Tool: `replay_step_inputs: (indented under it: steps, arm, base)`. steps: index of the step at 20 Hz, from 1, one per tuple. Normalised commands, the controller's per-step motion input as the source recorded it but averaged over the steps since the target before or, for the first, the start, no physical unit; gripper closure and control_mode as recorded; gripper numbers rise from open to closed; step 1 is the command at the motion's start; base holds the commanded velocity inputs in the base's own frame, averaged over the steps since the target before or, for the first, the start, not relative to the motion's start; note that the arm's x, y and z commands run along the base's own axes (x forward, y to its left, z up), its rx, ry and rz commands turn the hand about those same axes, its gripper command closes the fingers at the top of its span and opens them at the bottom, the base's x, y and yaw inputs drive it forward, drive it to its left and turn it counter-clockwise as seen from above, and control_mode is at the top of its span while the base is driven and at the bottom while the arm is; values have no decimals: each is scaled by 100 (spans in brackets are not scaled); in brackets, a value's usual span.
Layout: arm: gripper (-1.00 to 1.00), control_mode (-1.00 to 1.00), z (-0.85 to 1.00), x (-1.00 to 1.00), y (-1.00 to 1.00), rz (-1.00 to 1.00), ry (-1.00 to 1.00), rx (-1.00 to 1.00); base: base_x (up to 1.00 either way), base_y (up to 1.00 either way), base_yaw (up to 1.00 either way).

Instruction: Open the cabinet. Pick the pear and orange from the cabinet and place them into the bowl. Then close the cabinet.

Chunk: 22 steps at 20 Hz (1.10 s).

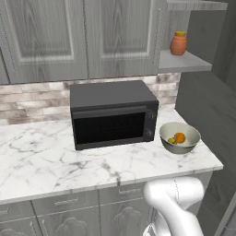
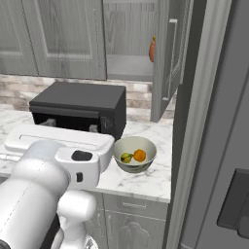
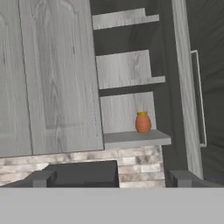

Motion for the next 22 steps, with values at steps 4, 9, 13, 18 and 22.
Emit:
replay_step_inputs:
  steps: [4,9,13,18,22]
  arm:
    - [-100,-100,0,0,0,0,-7,0]
    - [-100,-100,0,5,-1,0,0,0]
    - [-100,-100,0,23,-8,0,0,0]
    - [-100,-100,-2,29,-13,0,0,0]
    - [-100,-100,-1,13,-14,0,0,0]
  base:
    - [0,0,0]
    - [0,0,0]
    - [0,0,0]
    - [0,0,0]
    - [0,0,0]
